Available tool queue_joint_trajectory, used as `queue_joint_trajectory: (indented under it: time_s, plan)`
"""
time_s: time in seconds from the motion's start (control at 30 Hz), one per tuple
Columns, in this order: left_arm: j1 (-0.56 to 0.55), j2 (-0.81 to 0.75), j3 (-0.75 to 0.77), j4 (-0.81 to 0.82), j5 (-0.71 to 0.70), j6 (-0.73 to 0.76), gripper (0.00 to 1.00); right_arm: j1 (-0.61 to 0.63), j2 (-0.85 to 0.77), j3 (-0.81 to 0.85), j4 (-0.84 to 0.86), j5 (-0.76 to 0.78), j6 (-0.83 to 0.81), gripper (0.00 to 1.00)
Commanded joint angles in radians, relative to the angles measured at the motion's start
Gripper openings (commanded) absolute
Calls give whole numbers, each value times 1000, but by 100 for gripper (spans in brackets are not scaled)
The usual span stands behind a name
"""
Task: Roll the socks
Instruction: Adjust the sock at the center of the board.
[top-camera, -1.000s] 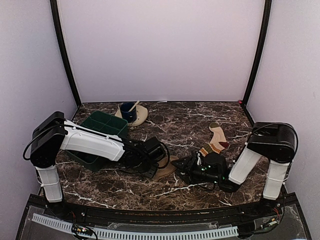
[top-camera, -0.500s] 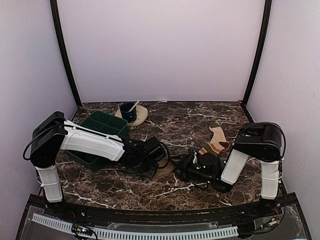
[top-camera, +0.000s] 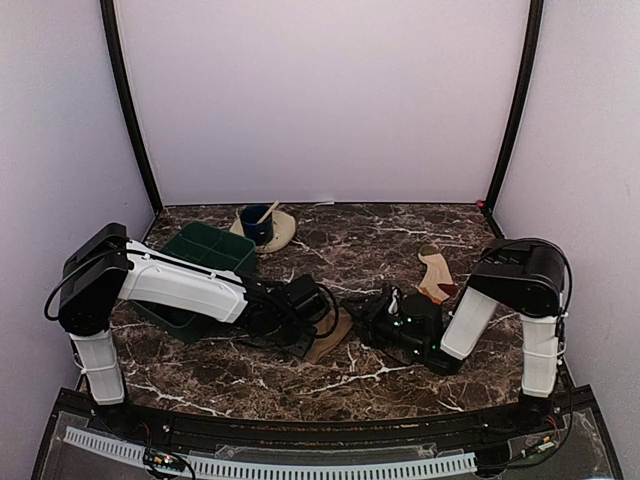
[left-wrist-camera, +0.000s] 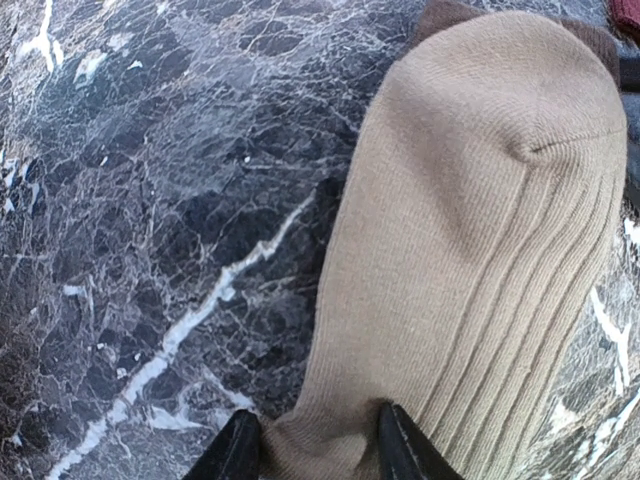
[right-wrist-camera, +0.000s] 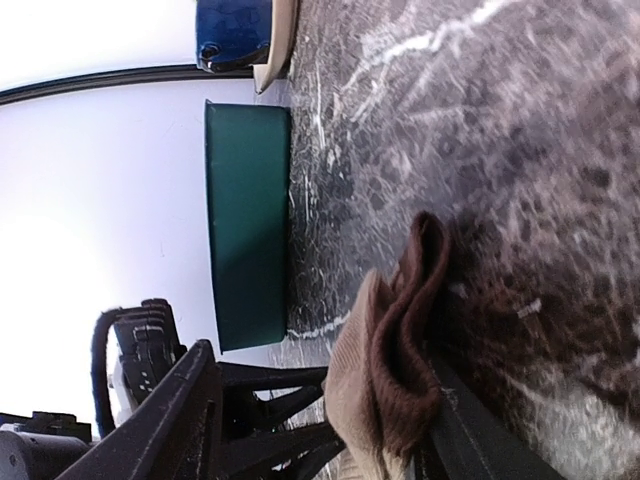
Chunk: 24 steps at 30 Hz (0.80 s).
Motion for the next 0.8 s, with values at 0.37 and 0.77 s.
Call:
queue_joint_trajectory:
  time_s: [0.37,0.77]
  plan:
    - [-3,-7,-30,-70,35,-19,41,-21,-57,101,-334,-46,-206,36]
    - [-3,-14,-37,-78,33,-29,41,-20,-139,125,-567,13,-374,11]
